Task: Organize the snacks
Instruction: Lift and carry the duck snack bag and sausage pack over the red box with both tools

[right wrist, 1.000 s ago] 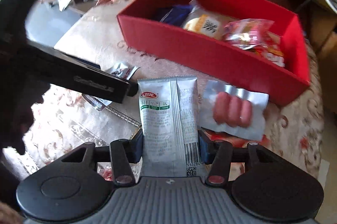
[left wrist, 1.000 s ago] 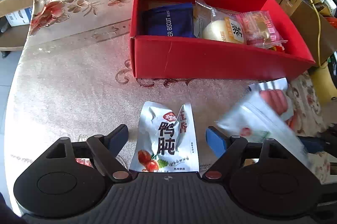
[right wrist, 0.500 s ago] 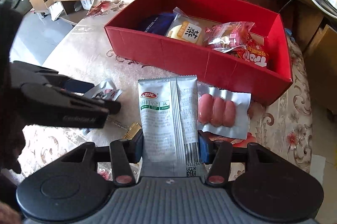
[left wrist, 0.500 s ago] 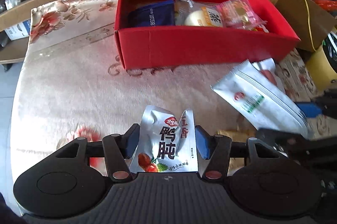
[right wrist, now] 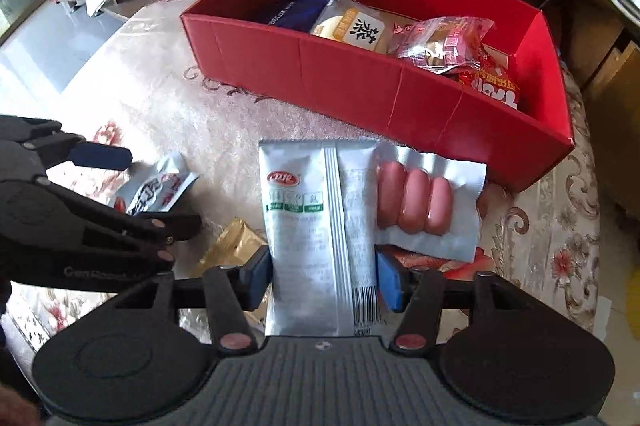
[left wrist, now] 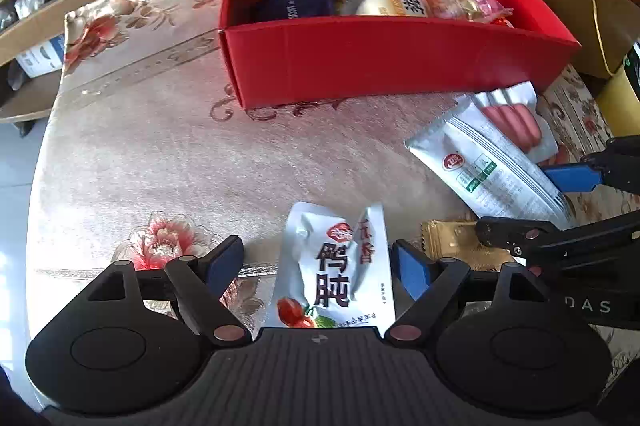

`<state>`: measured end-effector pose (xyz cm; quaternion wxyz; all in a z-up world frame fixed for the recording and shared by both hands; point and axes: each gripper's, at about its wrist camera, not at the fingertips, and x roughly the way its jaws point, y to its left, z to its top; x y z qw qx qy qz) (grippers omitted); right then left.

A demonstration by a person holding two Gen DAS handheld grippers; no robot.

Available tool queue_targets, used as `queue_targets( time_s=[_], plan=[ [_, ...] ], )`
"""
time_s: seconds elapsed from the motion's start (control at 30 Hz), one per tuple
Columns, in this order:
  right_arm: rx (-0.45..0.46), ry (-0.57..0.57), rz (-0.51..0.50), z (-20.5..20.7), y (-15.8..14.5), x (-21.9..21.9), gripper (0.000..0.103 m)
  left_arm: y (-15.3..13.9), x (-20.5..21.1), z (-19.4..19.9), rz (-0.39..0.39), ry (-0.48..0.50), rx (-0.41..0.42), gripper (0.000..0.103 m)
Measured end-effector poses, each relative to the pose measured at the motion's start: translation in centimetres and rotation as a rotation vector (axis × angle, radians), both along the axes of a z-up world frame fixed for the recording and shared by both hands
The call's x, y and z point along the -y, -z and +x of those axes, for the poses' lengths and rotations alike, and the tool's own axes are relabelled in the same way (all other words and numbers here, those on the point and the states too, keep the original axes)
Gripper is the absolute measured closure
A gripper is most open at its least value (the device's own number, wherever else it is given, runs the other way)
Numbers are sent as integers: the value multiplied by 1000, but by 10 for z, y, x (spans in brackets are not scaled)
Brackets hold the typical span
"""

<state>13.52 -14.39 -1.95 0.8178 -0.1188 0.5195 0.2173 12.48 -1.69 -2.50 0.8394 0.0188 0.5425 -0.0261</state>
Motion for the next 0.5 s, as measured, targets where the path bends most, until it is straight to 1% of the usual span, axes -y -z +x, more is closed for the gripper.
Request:
queue_targets(
  time_s=[0.1, 0.2, 0.27, 0.3, 0.37, 0.4, 0.43, 0.5],
  plan=[
    [-18, 10, 25, 5, 2, 2, 41, -1, -2, 0, -13, -2, 1, 18],
    [-58, 39, 54, 9, 3, 11, 41, -1, 0, -3, 0, 23, 3, 19],
    [-63, 43, 66, 8, 5, 15, 42, 0, 2, -5, 18, 33, 7, 21],
    [-58, 39, 66, 7, 4, 14, 46, -1, 2, -5, 24, 29, 8, 24],
    [-49, 32, 57, 4, 2, 10, 47, -3, 2, -5, 11, 29, 14, 32],
    [-46, 28, 55, 2, 1, 8, 48, -5, 2, -5, 0, 31, 15, 39],
    [-45, 24, 60, 0, 0, 8, 49, -6, 2, -6, -13, 35, 13, 41],
    [-42, 27, 75, -3, -5, 9, 49, -6, 3, -8, -18, 38, 12, 42]
  ],
)
